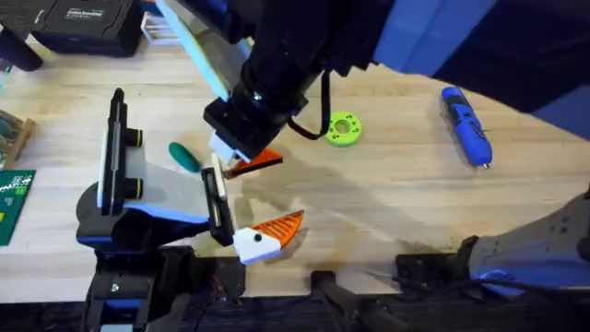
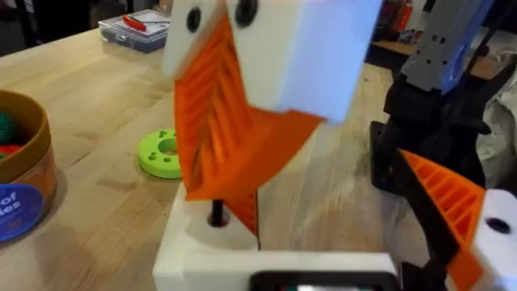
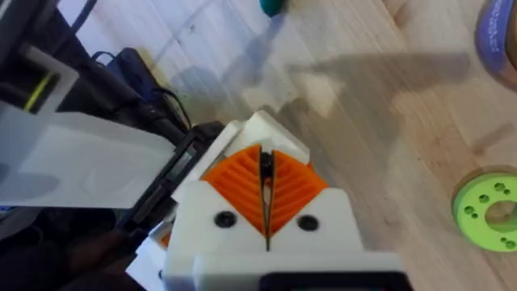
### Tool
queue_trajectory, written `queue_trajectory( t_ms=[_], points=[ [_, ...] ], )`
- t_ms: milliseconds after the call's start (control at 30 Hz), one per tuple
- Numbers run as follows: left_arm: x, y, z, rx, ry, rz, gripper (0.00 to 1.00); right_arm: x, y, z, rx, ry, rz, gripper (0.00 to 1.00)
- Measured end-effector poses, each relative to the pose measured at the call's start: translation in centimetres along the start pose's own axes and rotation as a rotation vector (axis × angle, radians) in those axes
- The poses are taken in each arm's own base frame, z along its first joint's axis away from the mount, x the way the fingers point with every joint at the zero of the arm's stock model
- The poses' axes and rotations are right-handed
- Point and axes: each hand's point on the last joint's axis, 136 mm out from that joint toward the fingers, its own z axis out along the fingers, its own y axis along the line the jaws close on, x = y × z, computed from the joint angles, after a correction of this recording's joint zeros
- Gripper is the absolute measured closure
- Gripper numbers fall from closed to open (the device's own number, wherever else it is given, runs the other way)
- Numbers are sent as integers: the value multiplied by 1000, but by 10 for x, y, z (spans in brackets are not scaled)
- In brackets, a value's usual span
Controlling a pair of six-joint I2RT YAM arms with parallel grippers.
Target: Pick up the gripper from the table and insert it into the empty holder that is missing its gripper. Then pick up a screw, insert it into the mounting hole, and use the screwdriver to tighten it. Finally, clean up the table by picking up the vegetable and placing it into the bucket.
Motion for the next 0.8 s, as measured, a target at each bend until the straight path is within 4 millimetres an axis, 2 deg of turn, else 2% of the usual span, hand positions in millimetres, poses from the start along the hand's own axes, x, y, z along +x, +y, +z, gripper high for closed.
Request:
queue_trajectory(
  t_ms=[800],
  points=[
    [0,0,0,1,0,-3,15,-6,7,5,30,-22,-36,996]
  ],
)
